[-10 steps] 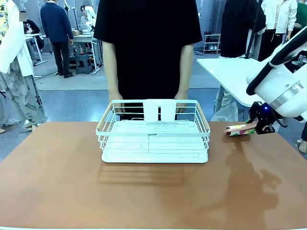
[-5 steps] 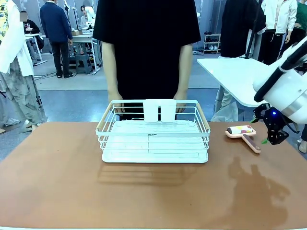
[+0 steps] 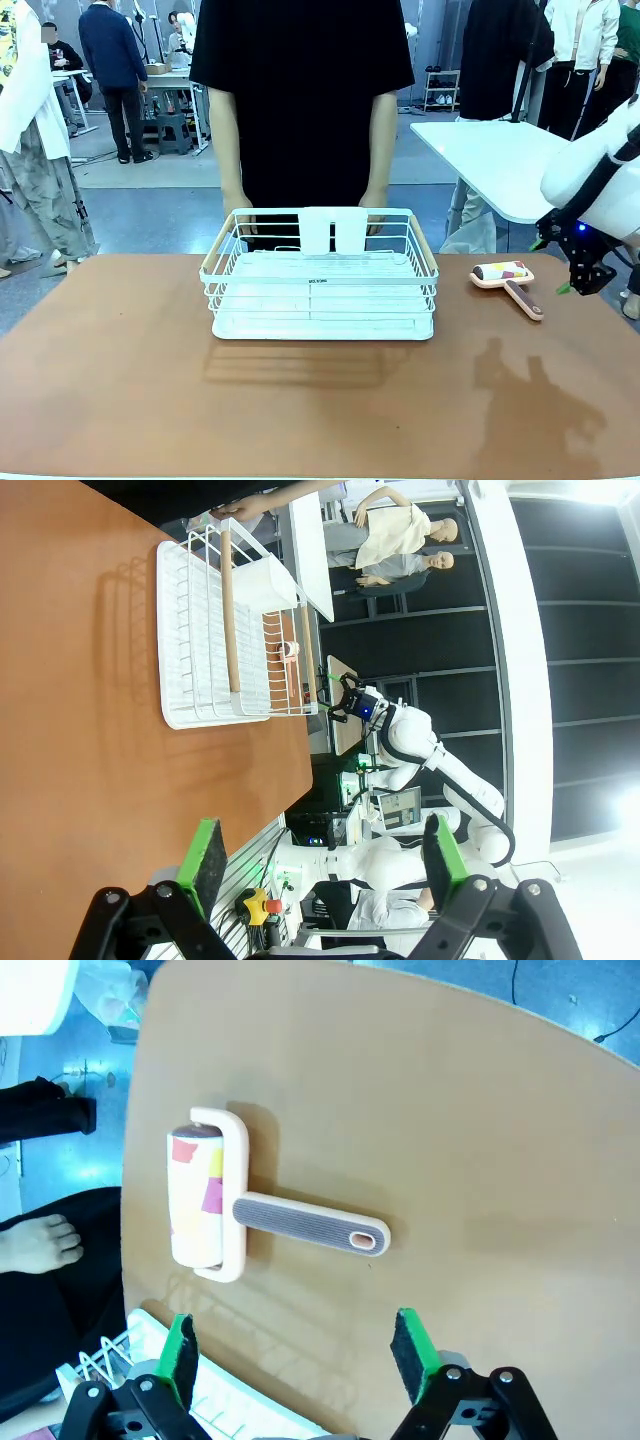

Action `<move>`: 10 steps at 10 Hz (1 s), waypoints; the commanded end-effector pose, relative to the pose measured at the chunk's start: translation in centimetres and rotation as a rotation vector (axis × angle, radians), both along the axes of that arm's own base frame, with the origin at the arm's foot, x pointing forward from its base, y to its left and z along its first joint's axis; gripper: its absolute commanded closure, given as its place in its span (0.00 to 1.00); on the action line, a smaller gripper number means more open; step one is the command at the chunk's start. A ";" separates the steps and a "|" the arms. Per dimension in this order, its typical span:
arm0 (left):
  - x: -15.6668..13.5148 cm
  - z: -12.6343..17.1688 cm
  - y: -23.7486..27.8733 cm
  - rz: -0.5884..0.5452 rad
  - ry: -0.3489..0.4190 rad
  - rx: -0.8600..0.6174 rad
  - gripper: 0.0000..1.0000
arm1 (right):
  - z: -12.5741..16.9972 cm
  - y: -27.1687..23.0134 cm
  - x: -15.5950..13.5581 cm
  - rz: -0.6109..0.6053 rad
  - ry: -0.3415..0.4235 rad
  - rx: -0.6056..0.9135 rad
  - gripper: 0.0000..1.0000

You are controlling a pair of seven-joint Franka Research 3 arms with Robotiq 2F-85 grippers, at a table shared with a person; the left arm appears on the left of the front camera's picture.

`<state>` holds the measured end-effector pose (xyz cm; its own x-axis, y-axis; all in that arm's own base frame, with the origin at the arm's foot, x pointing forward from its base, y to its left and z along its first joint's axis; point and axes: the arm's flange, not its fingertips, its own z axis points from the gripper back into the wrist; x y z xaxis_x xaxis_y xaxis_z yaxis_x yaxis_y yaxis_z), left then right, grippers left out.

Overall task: Clean the table.
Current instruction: Place the Lint Roller down when the Dish drying rack is positioned in the middle of the table.

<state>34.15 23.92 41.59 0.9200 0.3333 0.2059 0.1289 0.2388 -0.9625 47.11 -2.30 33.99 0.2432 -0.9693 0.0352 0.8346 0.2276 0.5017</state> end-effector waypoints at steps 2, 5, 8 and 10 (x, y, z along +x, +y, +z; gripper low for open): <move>-0.3 0.1 0.1 0.002 -0.009 -0.008 0.00 | -0.7 0.3 -0.3 0.011 0.008 0.008 0.00; -0.3 0.1 0.1 0.002 -0.009 -0.008 0.00 | -0.7 0.3 -0.3 0.011 0.008 0.008 0.00; -0.3 0.1 0.1 0.002 -0.009 -0.008 0.00 | -0.7 0.3 -0.3 0.011 0.008 0.008 0.00; -0.3 0.1 0.1 0.002 -0.009 -0.008 0.00 | -0.7 0.3 -0.3 0.011 0.008 0.008 0.00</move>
